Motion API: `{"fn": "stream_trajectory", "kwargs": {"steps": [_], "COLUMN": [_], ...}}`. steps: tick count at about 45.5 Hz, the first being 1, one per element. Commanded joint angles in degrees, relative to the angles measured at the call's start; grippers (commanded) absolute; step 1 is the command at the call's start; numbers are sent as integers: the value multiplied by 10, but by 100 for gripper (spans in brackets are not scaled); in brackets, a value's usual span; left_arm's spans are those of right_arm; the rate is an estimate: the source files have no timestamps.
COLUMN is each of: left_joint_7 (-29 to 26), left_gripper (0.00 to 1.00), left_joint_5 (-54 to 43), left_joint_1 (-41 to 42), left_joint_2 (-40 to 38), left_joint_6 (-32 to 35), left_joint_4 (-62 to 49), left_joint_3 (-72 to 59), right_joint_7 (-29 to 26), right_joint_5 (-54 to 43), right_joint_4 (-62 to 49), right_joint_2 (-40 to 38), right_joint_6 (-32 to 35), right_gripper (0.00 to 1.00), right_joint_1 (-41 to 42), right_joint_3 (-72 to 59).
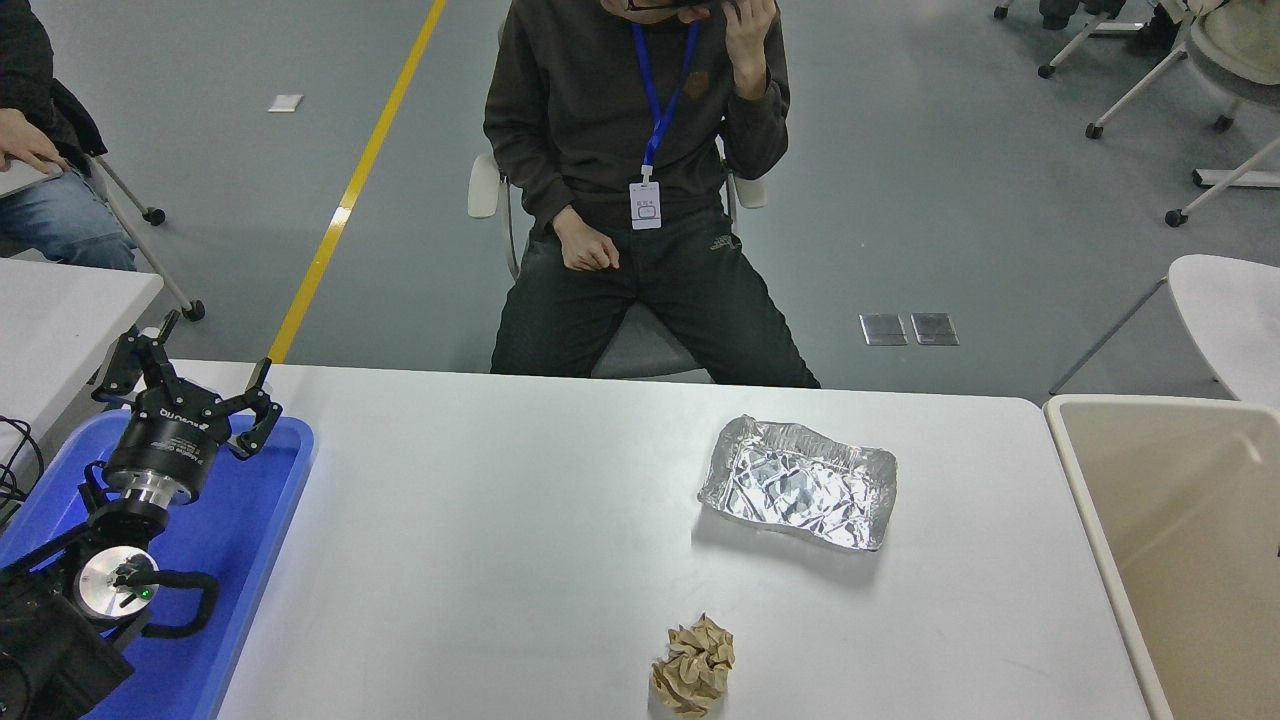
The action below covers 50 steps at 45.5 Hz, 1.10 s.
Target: Clean the table surface
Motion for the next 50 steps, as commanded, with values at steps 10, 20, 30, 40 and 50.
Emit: {"fn": "stream_trajectory", "kwargs": {"steps": [10,20,30,40,50], "left_joint_7": [0,0,0,0,-1], "left_gripper": [100,100,100,100,100], "left_joint_5": [0,0,0,0,0], "left_joint_1": [0,0,0,0,0], "left_joint_2": [0,0,0,0,1], "left_joint_6": [0,0,0,0,1], "left_joint_4": [0,0,0,0,0], "left_joint_3": [0,0,1,1,1], "right_joint_7": [0,1,1,1,1], "right_joint_5": [12,21,21,21,71], "right_joint_4": [0,0,-1,-1,-1], "right_joint_2": [1,0,-2,-2,-11], "right_joint_6": [-2,-3,-3,-1,7], "right_gripper": [98,98,98,98,98], "right_joint_1": [-3,-2,0,6,17], "right_joint_3": [-1,-1,-1,-1,-1]}}
